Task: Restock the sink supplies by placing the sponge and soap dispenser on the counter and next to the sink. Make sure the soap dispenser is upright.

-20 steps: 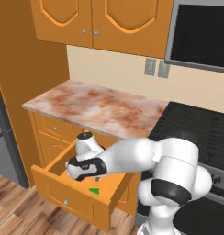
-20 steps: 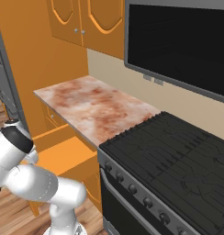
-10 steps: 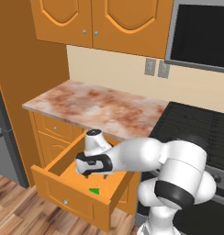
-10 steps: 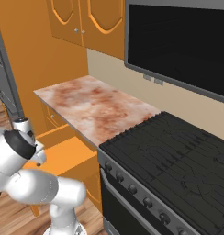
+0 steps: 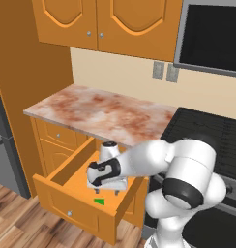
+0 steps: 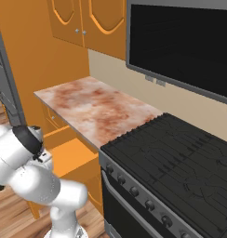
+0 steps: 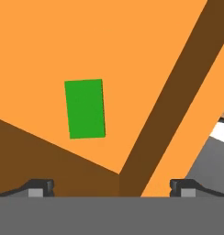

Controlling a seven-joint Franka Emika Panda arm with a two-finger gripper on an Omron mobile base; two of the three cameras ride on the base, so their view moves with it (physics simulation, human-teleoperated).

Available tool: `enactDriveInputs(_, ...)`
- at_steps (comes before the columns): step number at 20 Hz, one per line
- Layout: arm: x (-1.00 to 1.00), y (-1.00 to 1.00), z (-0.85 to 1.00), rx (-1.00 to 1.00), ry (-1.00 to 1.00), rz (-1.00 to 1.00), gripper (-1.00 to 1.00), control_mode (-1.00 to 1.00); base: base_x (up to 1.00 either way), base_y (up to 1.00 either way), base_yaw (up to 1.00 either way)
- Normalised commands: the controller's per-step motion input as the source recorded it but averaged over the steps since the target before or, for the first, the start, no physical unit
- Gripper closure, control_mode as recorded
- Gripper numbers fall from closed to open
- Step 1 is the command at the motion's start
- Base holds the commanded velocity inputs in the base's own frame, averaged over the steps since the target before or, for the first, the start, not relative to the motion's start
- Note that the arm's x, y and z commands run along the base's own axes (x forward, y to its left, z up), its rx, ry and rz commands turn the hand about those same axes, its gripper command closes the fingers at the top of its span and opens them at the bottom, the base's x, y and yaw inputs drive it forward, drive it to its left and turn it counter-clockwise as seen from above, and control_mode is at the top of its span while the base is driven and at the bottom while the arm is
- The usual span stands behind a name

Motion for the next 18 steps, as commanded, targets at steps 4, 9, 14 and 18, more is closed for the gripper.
enactDriveInputs(4, 0.00, 0.08, -0.37, 0.01, 0.15, -0.05, -1.00, -1.00, 0.00, 0.00, 0.00)
enactDriveInputs(9, 0.00, 0.07, -0.32, 0.00, 0.06, -0.03, -1.00, -1.00, 0.00, 0.00, 0.00)
enactDriveInputs(14, 0.00, 0.08, -0.22, -0.04, 0.00, -0.01, -1.00, -1.00, 0.00, 0.00, 0.00)
enactDriveInputs(18, 0.00, 0.08, -0.04, -0.10, 0.00, 0.00, -1.00, -1.00, 0.00, 0.00, 0.00)
